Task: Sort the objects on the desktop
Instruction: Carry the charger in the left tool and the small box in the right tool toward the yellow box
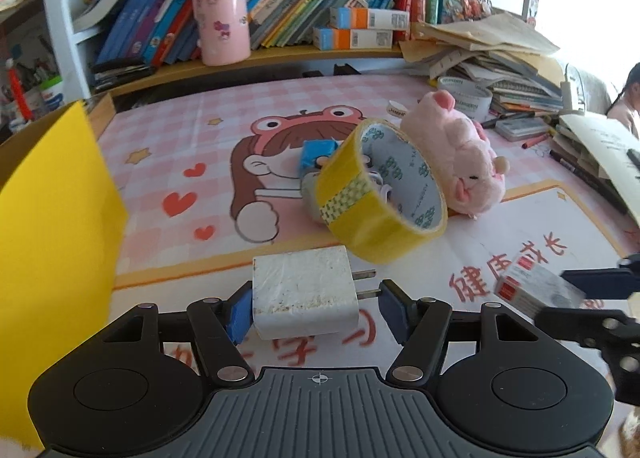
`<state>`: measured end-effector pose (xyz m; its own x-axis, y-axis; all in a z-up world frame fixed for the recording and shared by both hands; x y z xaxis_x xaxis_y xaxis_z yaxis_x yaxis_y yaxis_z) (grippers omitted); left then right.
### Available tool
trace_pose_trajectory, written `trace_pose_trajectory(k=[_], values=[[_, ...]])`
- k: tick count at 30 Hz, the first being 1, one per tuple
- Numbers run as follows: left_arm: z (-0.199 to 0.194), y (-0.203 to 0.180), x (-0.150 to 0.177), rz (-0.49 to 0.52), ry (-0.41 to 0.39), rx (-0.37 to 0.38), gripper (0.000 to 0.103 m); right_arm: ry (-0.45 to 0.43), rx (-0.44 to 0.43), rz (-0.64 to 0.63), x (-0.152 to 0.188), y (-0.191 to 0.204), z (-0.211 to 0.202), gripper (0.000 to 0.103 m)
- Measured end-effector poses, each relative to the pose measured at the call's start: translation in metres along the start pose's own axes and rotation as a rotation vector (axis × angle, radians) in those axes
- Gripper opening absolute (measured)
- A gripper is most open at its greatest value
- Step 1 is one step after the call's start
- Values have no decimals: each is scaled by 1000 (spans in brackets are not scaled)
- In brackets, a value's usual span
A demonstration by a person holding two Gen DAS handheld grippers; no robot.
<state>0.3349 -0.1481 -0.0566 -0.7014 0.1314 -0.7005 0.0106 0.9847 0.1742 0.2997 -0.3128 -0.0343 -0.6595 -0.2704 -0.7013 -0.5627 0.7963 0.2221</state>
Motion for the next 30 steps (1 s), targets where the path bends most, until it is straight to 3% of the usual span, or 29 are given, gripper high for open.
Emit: trace_pose_trajectory(k=[18, 30], values=[[-98, 45, 19, -151, -111, 90, 65, -55, -25, 18, -9, 46, -13, 27], [-144, 85, 47, -161, -150, 143, 65, -90, -43, 50, -4, 107, -30, 27]])
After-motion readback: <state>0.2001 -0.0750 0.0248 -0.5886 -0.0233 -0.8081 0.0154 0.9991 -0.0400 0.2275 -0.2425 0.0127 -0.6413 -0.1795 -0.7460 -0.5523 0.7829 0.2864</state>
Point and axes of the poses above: each gripper's, at about its wrist camera, not at the fingertips, and z roughly the way its jaws point, y to its left, x to its underside, the point moved 2 cm from there along z, roughly the way its jaws point, and after that the axes turned 14 degrees about -x, right-handed, at the moved point
